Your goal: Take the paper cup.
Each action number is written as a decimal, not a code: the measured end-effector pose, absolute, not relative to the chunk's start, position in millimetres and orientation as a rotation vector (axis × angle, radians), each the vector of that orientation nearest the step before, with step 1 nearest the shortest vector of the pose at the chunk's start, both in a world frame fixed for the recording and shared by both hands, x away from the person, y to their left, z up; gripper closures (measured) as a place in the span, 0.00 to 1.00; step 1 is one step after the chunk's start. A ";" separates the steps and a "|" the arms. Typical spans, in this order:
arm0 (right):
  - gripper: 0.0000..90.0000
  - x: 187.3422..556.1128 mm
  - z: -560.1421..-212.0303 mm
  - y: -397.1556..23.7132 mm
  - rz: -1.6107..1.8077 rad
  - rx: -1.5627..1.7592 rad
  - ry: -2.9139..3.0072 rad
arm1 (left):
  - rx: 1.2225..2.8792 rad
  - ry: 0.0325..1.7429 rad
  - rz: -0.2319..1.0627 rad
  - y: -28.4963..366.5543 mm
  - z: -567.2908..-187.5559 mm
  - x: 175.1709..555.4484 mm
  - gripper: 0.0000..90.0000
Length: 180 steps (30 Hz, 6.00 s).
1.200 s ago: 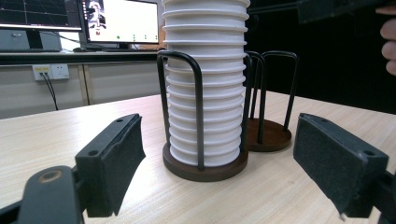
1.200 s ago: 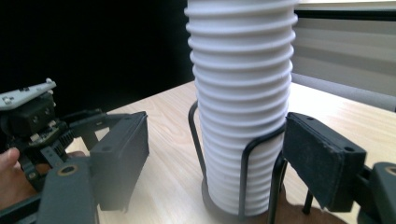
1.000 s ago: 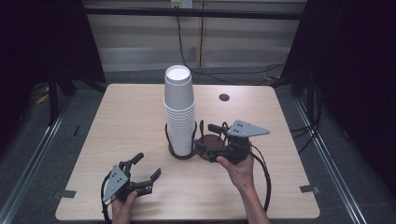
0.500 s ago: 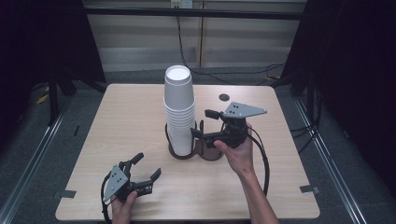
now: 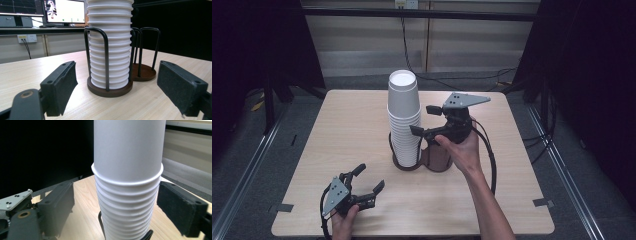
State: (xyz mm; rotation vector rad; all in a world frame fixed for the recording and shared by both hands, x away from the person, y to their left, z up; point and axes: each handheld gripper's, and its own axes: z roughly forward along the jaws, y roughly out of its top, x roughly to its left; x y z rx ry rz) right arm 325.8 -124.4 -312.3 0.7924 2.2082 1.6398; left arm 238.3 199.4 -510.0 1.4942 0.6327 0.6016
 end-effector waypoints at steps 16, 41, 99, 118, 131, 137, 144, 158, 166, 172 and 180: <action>0.15 346.2 -278.9 -122.7 1.563 0.775 2.266 | 1.495 0.632 0.604 199.5 -510.0 238.3 0.18; 0.15 374.4 -248.6 -101.0 1.526 0.754 2.325 | 1.496 0.633 0.613 199.8 -509.9 238.4 0.18; 0.23 381.7 -232.1 -88.5 1.691 0.685 2.208 | 1.497 0.629 0.603 199.5 -509.9 237.9 0.18; 0.24 375.1 -223.6 -95.0 1.773 0.688 2.109 | 1.494 0.630 0.590 198.9 -510.1 237.6 0.18; 0.24 368.3 -216.9 -102.9 1.838 0.684 2.039 | 1.497 0.629 0.602 199.5 -509.9 237.8 0.18; 0.24 365.9 -213.8 -109.2 1.855 0.689 2.020 | 1.506 0.616 0.610 200.3 -509.6 238.6 0.18; 0.24 361.5 -209.3 -117.3 1.879 0.691 1.989 | 1.504 0.616 0.608 200.2 -509.7 238.6 0.18; 0.24 348.5 -201.6 -135.1 1.890 0.686 1.961 | 1.505 0.617 0.609 200.2 -509.6 238.5 0.18; 0.24 339.2 -202.9 -148.8 1.877 0.699 1.954 | 1.504 0.617 0.609 200.1 -509.7 238.5 0.18; 0.24 331.1 -203.9 -158.4 1.883 0.700 1.947 | 1.504 0.618 0.610 200.2 -509.6 238.5 0.18; 0.24 322.0 -213.7 -167.9 1.878 0.716 1.965 | 1.496 0.630 0.603 199.3 -509.9 237.9 0.18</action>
